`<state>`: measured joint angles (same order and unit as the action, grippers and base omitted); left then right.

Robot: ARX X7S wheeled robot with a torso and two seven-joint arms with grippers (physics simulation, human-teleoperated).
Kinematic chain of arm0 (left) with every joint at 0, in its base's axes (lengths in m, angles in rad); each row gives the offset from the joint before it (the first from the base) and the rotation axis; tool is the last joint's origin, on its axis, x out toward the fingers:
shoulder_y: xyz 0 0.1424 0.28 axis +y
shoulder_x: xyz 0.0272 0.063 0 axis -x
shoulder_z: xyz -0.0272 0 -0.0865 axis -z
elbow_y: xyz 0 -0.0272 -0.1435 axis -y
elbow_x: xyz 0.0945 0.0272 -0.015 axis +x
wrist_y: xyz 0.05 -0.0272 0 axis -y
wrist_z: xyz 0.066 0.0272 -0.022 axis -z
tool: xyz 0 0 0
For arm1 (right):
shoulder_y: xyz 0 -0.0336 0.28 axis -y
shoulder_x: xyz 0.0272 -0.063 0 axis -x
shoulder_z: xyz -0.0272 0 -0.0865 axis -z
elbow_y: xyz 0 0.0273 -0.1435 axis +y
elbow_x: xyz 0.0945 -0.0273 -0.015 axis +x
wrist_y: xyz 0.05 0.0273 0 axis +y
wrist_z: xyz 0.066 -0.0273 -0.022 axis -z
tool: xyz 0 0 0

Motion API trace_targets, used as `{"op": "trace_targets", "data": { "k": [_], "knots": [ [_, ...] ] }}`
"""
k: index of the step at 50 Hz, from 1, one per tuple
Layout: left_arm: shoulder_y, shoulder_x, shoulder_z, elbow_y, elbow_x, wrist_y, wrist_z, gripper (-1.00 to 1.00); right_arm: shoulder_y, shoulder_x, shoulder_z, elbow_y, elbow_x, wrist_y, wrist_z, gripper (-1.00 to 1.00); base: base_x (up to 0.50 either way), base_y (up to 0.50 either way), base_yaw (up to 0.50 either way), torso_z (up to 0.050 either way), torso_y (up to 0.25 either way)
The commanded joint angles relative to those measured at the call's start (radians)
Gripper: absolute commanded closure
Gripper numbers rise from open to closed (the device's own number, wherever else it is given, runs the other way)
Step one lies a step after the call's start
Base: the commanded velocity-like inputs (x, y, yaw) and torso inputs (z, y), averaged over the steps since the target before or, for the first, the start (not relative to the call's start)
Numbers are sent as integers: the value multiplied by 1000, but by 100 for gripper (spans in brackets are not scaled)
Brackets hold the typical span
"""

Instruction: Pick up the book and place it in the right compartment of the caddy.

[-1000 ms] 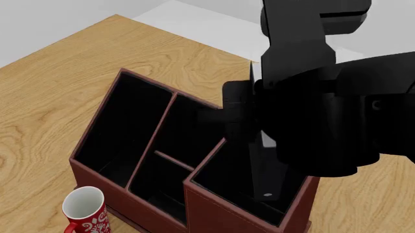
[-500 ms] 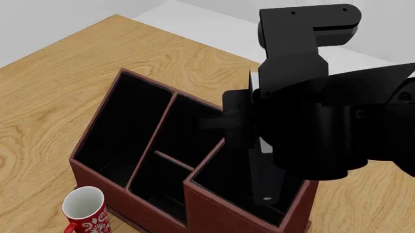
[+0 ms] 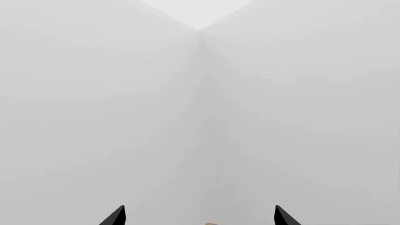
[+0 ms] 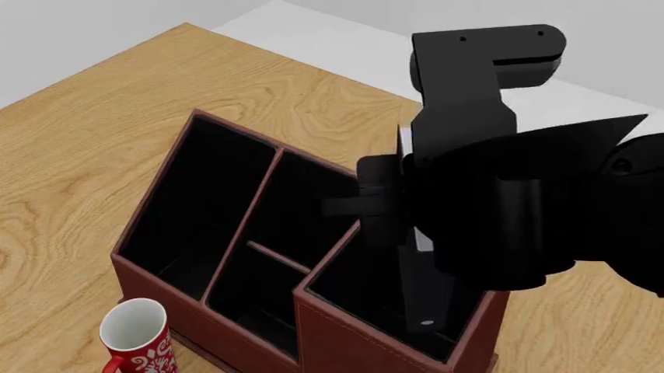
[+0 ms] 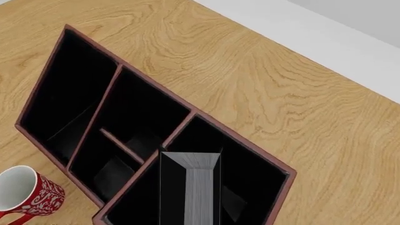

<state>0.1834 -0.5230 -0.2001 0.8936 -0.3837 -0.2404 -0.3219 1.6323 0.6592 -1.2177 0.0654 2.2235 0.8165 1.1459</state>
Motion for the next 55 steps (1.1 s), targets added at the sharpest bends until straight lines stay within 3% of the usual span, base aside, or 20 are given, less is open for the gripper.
{"op": "trace_targets", "data": {
  "k": [1,55],
  "knots": [
    [1,-4,3,2,3,-3,-5,-100,-4,-5,8,26,-66,14,-41,100,0,0,0,10,0],
    [-38,-19,70,-23,48,-22,-19,-100,-90,-61,-51,154,-275,-10,-237,100,0,0,0,0,1]
  ]
}}
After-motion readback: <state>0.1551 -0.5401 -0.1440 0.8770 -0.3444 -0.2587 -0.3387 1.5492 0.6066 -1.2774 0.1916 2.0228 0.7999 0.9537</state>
